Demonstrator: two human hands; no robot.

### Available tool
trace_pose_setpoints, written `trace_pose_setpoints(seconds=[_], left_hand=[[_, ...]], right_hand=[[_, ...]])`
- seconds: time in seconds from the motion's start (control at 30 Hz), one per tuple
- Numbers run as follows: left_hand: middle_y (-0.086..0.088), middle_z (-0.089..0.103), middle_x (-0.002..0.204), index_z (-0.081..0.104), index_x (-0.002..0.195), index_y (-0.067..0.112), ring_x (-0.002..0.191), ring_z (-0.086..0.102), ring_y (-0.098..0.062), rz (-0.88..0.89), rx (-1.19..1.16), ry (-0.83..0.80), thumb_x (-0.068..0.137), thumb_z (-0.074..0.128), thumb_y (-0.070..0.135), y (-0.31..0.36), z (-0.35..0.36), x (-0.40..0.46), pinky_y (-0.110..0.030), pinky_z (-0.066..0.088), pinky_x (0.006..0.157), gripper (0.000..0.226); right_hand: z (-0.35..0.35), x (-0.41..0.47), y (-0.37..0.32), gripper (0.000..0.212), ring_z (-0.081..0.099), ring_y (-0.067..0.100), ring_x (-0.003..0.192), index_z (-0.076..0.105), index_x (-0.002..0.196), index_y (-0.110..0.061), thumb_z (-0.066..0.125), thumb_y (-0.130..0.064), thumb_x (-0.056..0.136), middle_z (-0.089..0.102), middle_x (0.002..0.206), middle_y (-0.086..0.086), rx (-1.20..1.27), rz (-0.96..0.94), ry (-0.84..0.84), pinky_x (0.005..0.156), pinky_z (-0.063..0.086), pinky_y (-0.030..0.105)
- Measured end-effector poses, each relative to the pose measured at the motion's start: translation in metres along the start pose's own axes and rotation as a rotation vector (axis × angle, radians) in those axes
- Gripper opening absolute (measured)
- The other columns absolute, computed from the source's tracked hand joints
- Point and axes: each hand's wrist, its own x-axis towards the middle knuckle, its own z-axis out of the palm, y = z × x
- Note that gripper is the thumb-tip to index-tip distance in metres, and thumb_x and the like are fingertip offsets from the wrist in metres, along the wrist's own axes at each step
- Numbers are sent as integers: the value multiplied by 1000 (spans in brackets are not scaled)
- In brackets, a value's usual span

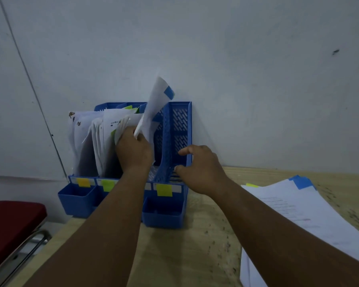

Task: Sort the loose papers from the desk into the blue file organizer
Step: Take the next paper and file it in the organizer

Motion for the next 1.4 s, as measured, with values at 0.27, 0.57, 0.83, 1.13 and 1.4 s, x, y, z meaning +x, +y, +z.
trace_pose_setpoints(seconds=[0.27, 0.57, 0.83, 1.13, 1.4], left_hand=[[-13, 55, 101, 59, 108, 12, 85, 53, -29, 83, 247, -312, 107, 29, 41, -2, 7, 4, -35, 41, 74, 42], [-9, 68, 94, 65, 93, 10, 71, 56, -18, 52, 301, -410, 96, 61, 19, -33, -5, -22, -28, 47, 65, 11], [-18, 66, 92, 63, 95, 4, 79, 59, -32, 77, 350, -134, 102, 50, 16, -29, -15, -25, -38, 46, 65, 20], [-12, 63, 86, 57, 80, 9, 70, 51, -25, -28, 411, -199, 96, 54, 19, -25, -22, -17, -33, 42, 60, 20], [-13, 62, 77, 60, 80, 10, 65, 50, -26, 83, 473, -43, 106, 42, 40, -25, -26, -23, -33, 36, 56, 44]], right_hand=[[-8, 4, -4, 45, 45, 22, 127, 60, 128, -31, 70, -35, 84, 47, 135, -2, 9, 6, 23, 107, 42, 36], [-7, 4, 3, 42, 46, 23, 125, 61, 125, -32, 71, -33, 83, 49, 133, -2, 23, 27, 29, 97, 43, 30], [-7, 3, 5, 46, 44, 23, 127, 59, 128, -32, 71, -33, 84, 48, 136, -1, 18, 51, 25, 98, 43, 32], [-14, -9, 14, 45, 44, 22, 127, 58, 125, -35, 72, -33, 83, 47, 134, -3, 13, 52, 33, 102, 44, 35], [-16, -19, 21, 44, 43, 21, 128, 59, 126, -36, 71, -35, 83, 49, 135, -4, 10, 51, 51, 102, 42, 33]])
